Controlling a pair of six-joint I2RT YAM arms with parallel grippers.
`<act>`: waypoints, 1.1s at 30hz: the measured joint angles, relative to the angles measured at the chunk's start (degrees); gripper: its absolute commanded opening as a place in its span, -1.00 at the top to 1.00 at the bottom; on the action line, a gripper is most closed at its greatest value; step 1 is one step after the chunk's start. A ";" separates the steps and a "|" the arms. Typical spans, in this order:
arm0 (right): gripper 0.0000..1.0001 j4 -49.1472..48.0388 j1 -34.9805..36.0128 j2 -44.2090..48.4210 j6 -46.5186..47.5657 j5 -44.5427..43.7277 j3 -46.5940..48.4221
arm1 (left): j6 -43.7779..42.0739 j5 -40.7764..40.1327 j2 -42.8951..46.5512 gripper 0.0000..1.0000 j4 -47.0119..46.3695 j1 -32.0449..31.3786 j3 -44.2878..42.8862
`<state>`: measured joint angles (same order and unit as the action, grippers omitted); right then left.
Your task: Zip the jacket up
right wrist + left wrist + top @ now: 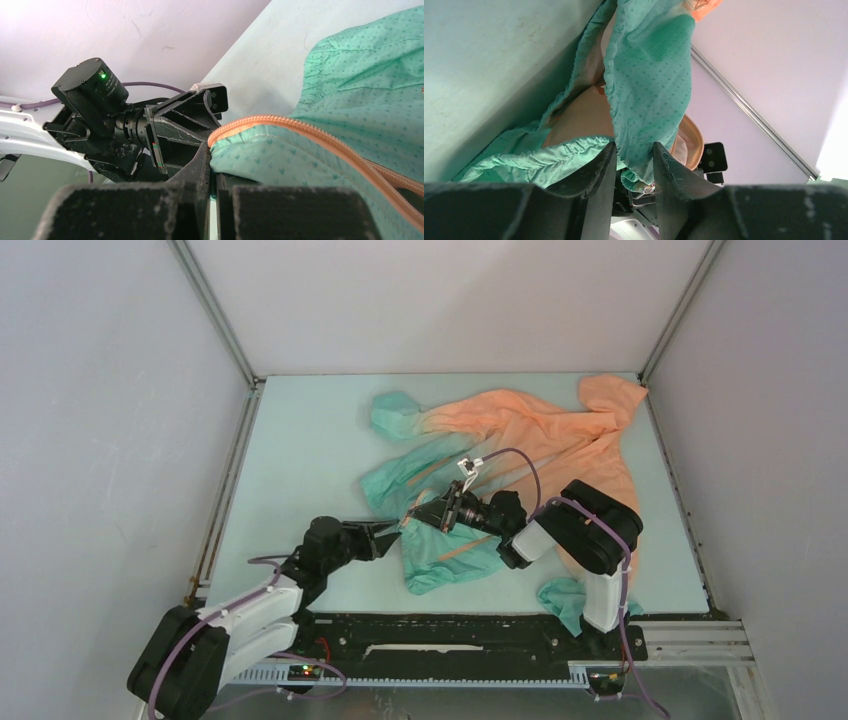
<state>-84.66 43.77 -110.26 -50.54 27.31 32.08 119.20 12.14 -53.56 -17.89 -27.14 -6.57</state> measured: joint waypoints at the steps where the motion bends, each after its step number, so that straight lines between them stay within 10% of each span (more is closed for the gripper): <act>1: 1.00 0.00 0.04 0.00 0.00 -0.15 0.00 | -0.02 -0.02 -0.22 0.29 -0.48 0.00 0.00; 15: 1.00 -0.15 0.52 0.00 0.20 -0.61 0.00 | 0.26 0.02 -1.07 0.08 -3.04 -0.20 0.00; 26: 1.00 -0.15 0.81 0.00 0.20 -0.61 0.00 | 0.26 -0.11 -0.09 0.94 -3.78 -0.48 0.00; 33: 0.37 -0.42 0.90 0.02 -1.20 -1.88 -3.23 | -1.92 -0.26 -0.31 1.00 -3.54 0.02 0.00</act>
<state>-85.08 44.66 -110.24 -51.75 25.43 28.84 117.27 11.88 -53.87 -21.43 -27.11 -6.57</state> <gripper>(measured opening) 0.233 0.017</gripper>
